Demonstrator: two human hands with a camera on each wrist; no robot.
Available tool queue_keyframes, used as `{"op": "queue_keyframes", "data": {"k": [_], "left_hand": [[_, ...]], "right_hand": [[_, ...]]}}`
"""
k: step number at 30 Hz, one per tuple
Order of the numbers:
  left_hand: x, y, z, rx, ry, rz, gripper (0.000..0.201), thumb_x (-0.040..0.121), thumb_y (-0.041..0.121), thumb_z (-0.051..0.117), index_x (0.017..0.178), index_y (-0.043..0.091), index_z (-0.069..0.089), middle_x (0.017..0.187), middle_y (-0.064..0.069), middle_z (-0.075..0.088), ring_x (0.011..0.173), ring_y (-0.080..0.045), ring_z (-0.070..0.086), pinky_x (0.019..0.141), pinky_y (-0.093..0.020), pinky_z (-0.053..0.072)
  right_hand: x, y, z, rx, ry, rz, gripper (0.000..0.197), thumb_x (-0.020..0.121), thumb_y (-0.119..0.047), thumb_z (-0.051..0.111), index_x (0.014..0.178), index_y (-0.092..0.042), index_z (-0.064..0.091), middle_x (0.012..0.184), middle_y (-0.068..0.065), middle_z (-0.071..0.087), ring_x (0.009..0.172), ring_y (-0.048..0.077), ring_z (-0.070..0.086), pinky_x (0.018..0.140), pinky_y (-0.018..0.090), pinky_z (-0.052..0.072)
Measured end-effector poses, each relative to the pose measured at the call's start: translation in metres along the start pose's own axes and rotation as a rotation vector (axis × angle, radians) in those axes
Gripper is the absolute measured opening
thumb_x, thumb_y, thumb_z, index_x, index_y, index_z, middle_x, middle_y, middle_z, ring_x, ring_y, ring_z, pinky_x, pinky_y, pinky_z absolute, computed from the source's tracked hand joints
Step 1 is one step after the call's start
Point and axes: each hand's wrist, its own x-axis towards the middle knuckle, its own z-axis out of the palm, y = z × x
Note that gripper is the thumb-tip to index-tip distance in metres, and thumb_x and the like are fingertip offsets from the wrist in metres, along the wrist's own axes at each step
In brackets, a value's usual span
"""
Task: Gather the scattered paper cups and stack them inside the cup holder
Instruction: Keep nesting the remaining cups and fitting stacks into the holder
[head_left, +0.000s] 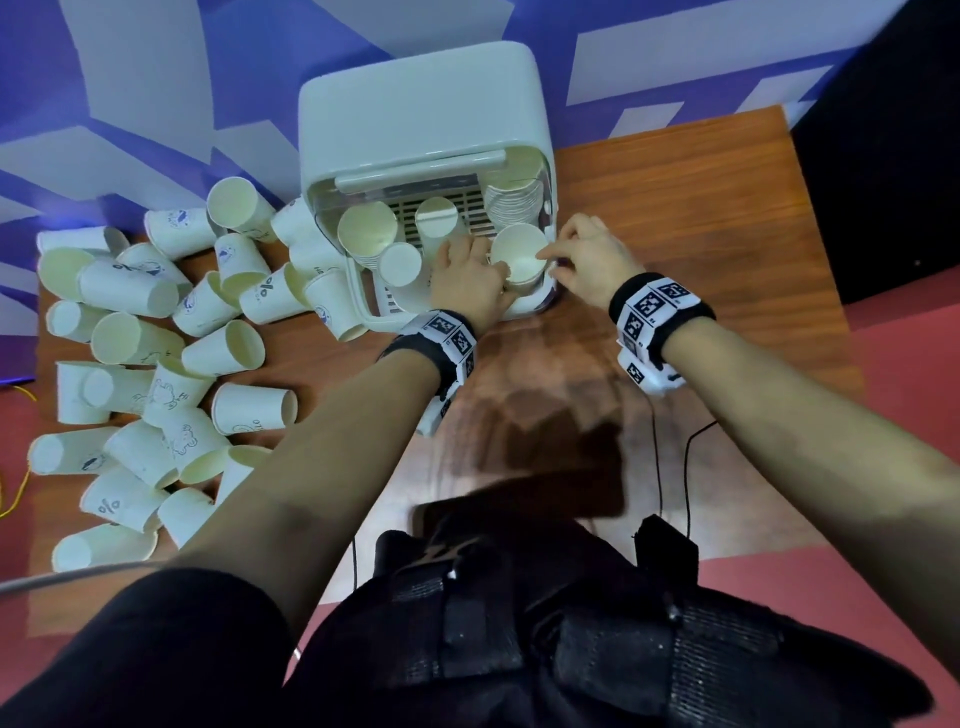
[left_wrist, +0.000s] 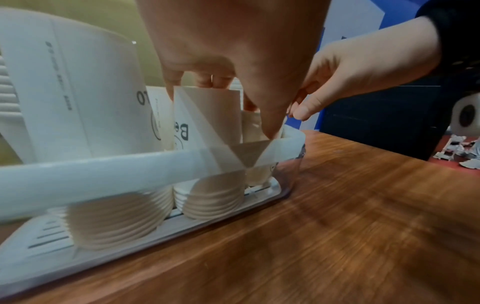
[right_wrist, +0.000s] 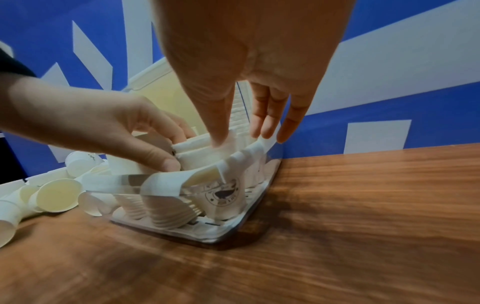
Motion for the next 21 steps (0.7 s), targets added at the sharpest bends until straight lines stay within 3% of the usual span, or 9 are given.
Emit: {"op": "queue_keyframes", "data": {"k": [6,10,12,16,21], "left_hand": [[0.013,-0.006,0.001,-0.039,-0.031,-0.013,0.039,0.094,0.045,0.049,0.114,0.015,0.065,0.127,-0.012,0.048,0.128,-0.032,0.034,0.105,-0.046,0.026],[0.017,-0.025,-0.009,-0.169,-0.029,0.006,0.033,0.094,0.041,0.051,0.108,0.016,0.067,0.139,-0.01,0.044,0.132,-0.031,0.032,0.109,-0.048,0.025],[0.015,-0.029,-0.011,-0.218,0.029,0.027,0.026,0.092,0.033,0.056,0.104,0.013,0.068,0.141,-0.011,0.043,0.128,-0.035,0.036,0.103,-0.048,0.03],[0.009,-0.028,-0.011,-0.176,0.11,0.101,0.023,0.09,0.024,0.058,0.101,0.008,0.071,0.123,-0.011,0.055,0.116,-0.034,0.046,0.091,-0.044,0.036],[0.002,-0.022,-0.005,-0.068,0.074,0.21,0.033,0.084,0.033,0.05,0.082,0.012,0.076,0.084,-0.004,0.067,0.098,-0.032,0.059,0.082,-0.04,0.044]], "right_hand": [[0.013,0.001,-0.004,-0.007,-0.034,-0.018,0.022,0.092,-0.025,0.057,0.109,-0.016,0.068,0.112,0.011,0.05,0.114,0.026,0.041,0.095,0.035,0.035],[0.024,-0.002,-0.008,0.106,-0.013,0.013,0.018,0.092,-0.025,0.058,0.102,-0.013,0.068,0.109,0.011,0.052,0.112,0.026,0.042,0.102,0.033,0.027],[0.028,-0.004,-0.007,0.125,-0.016,0.035,0.017,0.091,-0.025,0.059,0.1,-0.014,0.067,0.103,0.009,0.05,0.109,0.026,0.044,0.104,0.035,0.027],[0.027,-0.008,-0.003,0.14,-0.018,0.03,0.011,0.088,-0.02,0.063,0.094,-0.013,0.07,0.09,0.001,0.052,0.086,0.017,0.05,0.088,0.037,0.045],[0.019,-0.009,0.004,0.037,-0.058,0.024,0.015,0.09,-0.023,0.061,0.097,-0.015,0.072,0.103,0.008,0.062,0.097,0.025,0.056,0.084,0.04,0.047]]}}
